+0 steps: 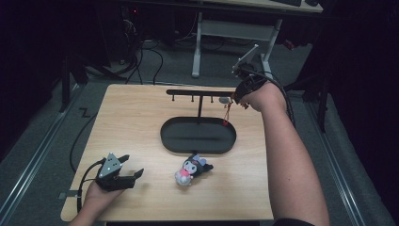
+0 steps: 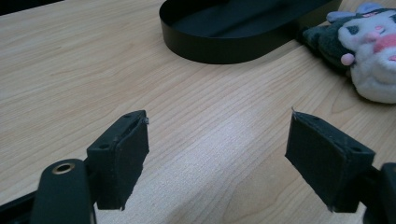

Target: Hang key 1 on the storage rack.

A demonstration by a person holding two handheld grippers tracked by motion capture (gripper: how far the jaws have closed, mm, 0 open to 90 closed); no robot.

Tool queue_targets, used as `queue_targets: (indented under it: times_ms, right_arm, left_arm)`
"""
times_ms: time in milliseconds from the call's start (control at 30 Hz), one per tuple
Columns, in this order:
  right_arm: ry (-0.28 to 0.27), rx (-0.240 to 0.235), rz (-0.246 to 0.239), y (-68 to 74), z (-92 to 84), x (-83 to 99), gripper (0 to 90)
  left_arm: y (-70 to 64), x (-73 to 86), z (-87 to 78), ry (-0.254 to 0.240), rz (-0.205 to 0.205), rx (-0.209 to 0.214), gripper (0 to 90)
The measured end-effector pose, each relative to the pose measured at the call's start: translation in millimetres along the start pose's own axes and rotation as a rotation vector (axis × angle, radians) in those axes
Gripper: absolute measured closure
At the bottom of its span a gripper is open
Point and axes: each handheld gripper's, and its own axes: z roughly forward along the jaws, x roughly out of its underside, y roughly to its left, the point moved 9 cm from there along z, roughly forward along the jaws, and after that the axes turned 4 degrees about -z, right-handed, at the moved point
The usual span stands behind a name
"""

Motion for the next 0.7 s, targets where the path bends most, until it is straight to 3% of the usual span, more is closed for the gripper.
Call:
queue_targets:
  times_ms: [233, 500, 700]
  right_arm:
    - [-0.009, 0.010, 0.017, -4.3, 9.1, -1.3, 66.9]
    - [0.017, 0.013, 0.064, -18.6, 22.1, 17.7, 66.9]
    - [0.031, 0.014, 0.068, -21.7, 34.1, 27.3, 66.8]
  left_arm:
    - [0.8, -0.1, -0.2, -0.001, 0.000, 0.000, 21.6]
    - [-0.4, 0.0, -0.3, 0.000, 0.003, 0.003, 21.6]
    - [-1.5, 0.5, 0.6, 0.006, 0.006, 0.008, 21.8]
